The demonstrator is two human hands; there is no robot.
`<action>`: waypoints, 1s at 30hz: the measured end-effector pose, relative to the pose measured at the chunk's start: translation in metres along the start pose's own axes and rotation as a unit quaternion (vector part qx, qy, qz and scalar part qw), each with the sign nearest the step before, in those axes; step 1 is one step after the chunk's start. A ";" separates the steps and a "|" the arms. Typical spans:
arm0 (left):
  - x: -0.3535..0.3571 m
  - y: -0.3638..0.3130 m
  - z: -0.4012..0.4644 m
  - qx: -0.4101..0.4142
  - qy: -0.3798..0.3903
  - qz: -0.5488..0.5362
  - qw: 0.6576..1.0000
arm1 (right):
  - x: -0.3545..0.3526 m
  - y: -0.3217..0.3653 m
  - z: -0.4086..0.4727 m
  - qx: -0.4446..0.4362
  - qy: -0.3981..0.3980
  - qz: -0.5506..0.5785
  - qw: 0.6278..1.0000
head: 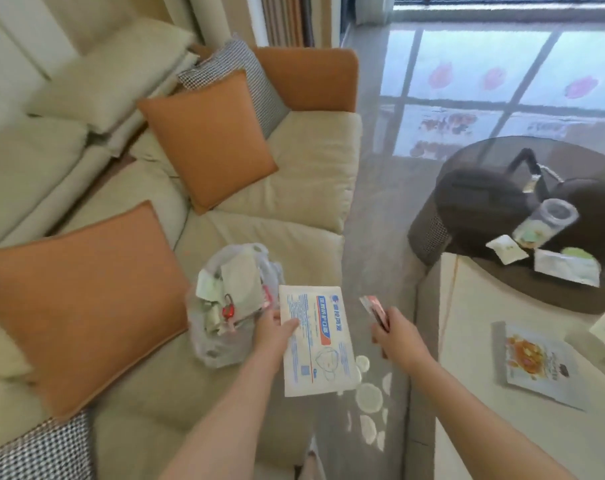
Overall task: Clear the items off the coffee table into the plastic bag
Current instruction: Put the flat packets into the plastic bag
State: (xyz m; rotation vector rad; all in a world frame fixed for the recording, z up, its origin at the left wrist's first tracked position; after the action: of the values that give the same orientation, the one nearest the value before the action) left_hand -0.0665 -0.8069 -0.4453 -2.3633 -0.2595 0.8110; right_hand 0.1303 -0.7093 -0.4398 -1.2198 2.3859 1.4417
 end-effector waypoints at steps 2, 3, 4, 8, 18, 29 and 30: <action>-0.037 0.018 0.019 -0.028 -0.033 -0.024 0.999 | 0.036 0.029 0.013 -0.007 0.037 -0.003 0.999; -0.052 0.028 0.029 -0.043 -0.047 -0.034 0.997 | 0.055 0.041 0.019 -0.009 0.053 -0.011 0.998; -0.066 0.037 0.039 -0.058 -0.062 -0.045 0.995 | 0.073 0.053 0.025 -0.011 0.070 -0.018 0.997; -0.104 0.066 0.074 -0.106 -0.086 -0.081 0.987 | 0.137 0.094 0.044 -0.008 0.141 -0.029 0.990; -0.144 0.072 0.162 -0.089 -0.122 -0.045 0.987 | 0.222 0.135 0.111 -0.007 0.130 -0.045 0.990; -0.136 0.035 0.222 -0.001 -0.188 0.209 0.960 | 0.283 0.160 0.186 -0.069 0.186 -0.146 0.969; -0.127 0.037 0.226 0.001 -0.158 0.183 0.970 | 0.284 0.161 0.188 -0.076 0.201 -0.141 0.966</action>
State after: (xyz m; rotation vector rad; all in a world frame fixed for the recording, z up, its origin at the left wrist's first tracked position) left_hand -0.3057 -0.7714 -0.5459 -2.3033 0.0540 1.3635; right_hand -0.2267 -0.6905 -0.5590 -1.9669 2.2227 1.4155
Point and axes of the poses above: each hand's wrist, its own z-axis towards the middle knuckle, its own x-axis out of the palm, y = z × x, the point moved 2 cm from there along z, towards the middle knuckle, and after that the axes turned 10 degrees about z, right-handed, at the moved point
